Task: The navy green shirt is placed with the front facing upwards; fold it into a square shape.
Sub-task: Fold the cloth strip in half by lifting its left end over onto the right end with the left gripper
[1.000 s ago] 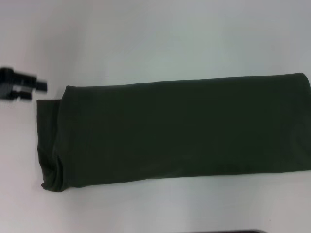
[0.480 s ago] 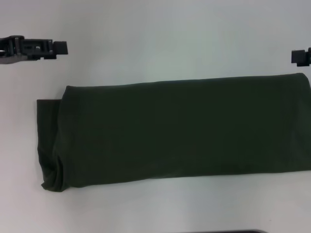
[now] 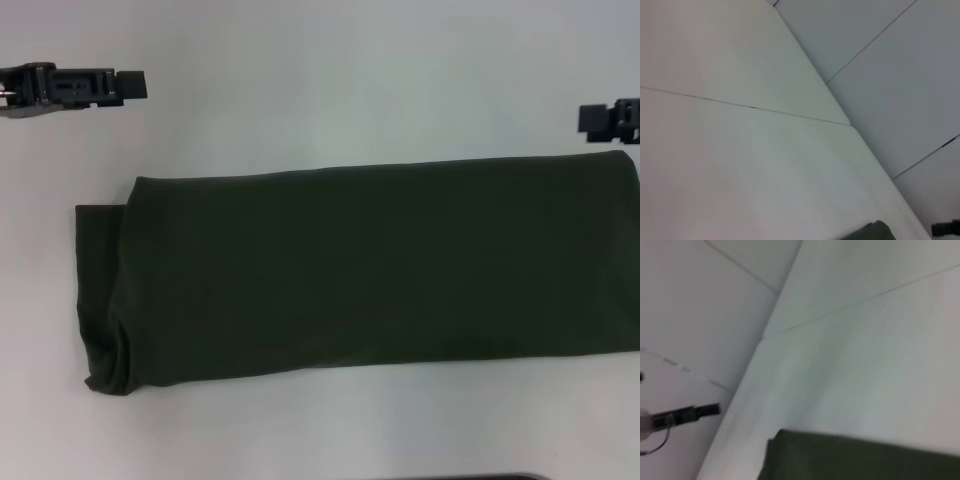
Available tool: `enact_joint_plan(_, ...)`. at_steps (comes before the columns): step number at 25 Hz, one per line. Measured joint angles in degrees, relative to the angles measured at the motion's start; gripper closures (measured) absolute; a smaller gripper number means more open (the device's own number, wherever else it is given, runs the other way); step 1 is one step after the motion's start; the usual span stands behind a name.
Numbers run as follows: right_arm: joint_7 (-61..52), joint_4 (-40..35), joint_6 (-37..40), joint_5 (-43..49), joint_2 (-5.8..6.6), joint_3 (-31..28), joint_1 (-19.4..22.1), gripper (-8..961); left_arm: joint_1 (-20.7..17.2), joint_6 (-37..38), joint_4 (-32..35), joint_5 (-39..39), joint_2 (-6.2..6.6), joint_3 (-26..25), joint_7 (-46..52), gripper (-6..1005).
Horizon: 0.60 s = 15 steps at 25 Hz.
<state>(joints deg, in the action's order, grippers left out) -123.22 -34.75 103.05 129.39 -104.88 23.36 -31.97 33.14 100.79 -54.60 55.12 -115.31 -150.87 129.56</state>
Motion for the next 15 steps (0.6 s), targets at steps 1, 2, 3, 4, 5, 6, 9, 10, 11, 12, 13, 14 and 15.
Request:
enact_joint_plan(1,0.33,-0.77,1.47,0.03,-0.84,0.28,-0.32,326,0.11,-0.19,-0.11,0.30,0.07,-0.28,0.53,372)
enact_joint_plan(2,0.33,-0.77,1.47,0.03,-0.84,0.28,-0.32,297,0.11,-0.19,-0.11,0.30,0.07,-0.28,0.53,361)
enact_joint_plan(3,0.37,-1.49,2.27,0.11,-1.29,0.55,-0.55,268,0.13,-0.33,-0.17,0.50,0.09,-0.47,0.76,349)
enact_joint_plan(4,0.29,-1.84,2.78,0.16,-1.47,0.73,-0.66,239,0.14,-0.47,-0.19,0.69,0.14,-0.62,1.21,337)
enact_joint_plan(5,0.20,-2.17,3.38,0.18,-1.65,0.93,-0.80,210,0.14,-0.60,-0.16,0.79,0.22,-0.69,1.71,321)
enact_joint_plan(6,0.03,-2.17,3.86,0.17,-1.79,1.03,-0.91,181,0.14,-0.61,-0.07,0.78,0.29,-0.62,2.69,305)
enact_joint_plan(9,-0.71,-2.03,3.94,0.07,-2.58,0.65,-0.84,120,-0.23,0.39,0.31,0.58,0.45,1.23,7.48,258)
enact_joint_plan(10,-0.76,-2.08,3.87,0.07,-2.84,0.53,-0.76,118,-0.38,1.08,0.52,0.51,0.43,2.25,8.52,242)
enact_joint_plan(11,-0.76,-2.08,3.87,0.07,-2.84,0.53,-0.76,115,-0.51,1.79,0.71,0.41,0.29,3.33,9.26,226)
enact_joint_plan(12,-0.91,-2.15,3.80,0.07,-2.99,0.46,-0.64,112,-0.64,2.48,1.04,0.23,0.16,5.31,10.45,210)
enact_joint_plan(13,-1.11,-2.19,3.77,0.07,-3.14,0.45,-0.58,109,-0.71,2.95,1.28,0.01,-0.01,7.03,11.24,195)
enact_joint_plan(14,-1.34,-2.25,3.68,0.07,-3.17,0.45,-0.51,107,-0.73,3.01,1.57,-0.52,-0.16,8.79,11.91,179)
enact_joint_plan(15,-1.56,-2.26,3.61,0.10,-3.19,0.45,-0.47,104,-0.71,2.85,2.09,-1.24,-0.28,10.16,12.31,163)
